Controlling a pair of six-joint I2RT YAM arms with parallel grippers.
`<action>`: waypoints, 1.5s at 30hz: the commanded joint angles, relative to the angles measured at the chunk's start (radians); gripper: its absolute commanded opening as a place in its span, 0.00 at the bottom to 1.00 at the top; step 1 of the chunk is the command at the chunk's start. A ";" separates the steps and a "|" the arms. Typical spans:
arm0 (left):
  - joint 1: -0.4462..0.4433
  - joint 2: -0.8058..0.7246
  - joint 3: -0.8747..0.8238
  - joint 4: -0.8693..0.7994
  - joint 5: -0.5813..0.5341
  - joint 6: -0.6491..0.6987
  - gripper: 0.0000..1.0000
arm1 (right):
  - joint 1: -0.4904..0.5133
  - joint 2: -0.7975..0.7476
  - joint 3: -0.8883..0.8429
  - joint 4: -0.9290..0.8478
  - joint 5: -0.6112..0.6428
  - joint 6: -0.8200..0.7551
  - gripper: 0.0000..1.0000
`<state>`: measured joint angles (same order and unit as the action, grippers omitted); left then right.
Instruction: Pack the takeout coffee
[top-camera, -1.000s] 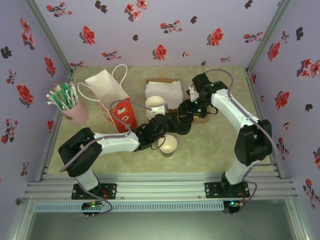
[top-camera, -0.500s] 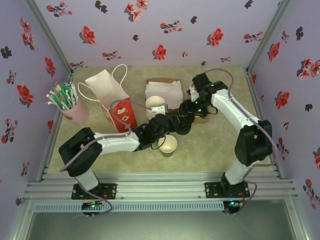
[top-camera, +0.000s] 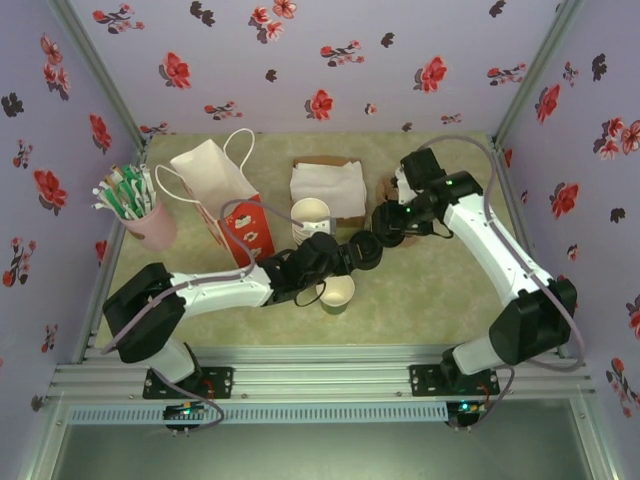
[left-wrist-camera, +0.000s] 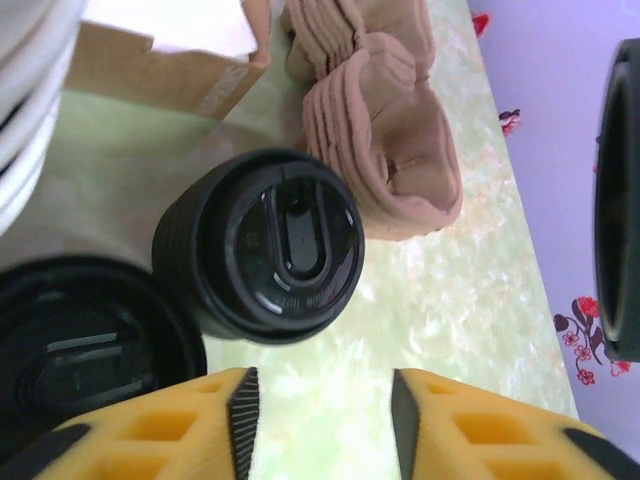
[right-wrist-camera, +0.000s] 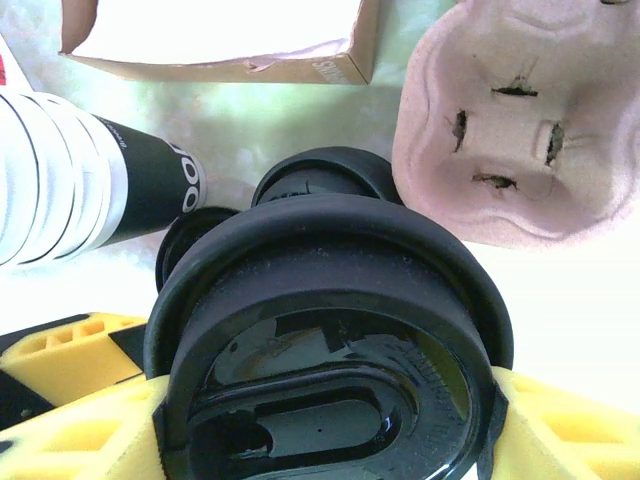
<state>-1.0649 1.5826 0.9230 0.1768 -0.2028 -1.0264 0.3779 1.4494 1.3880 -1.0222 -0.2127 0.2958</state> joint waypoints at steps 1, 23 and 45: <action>-0.019 -0.073 0.027 -0.111 -0.002 0.000 0.54 | 0.006 -0.063 -0.028 -0.028 -0.002 0.013 0.62; -0.026 -0.537 0.008 -0.416 -0.075 0.157 0.99 | 0.259 -0.166 -0.018 -0.118 0.063 0.038 0.63; -0.005 -0.927 -0.496 -0.479 -0.119 0.018 0.99 | 0.548 0.009 0.007 -0.140 0.166 0.048 0.64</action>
<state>-1.0782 0.6662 0.4717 -0.3374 -0.2893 -0.9642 0.9035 1.4254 1.3632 -1.1435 -0.0921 0.3412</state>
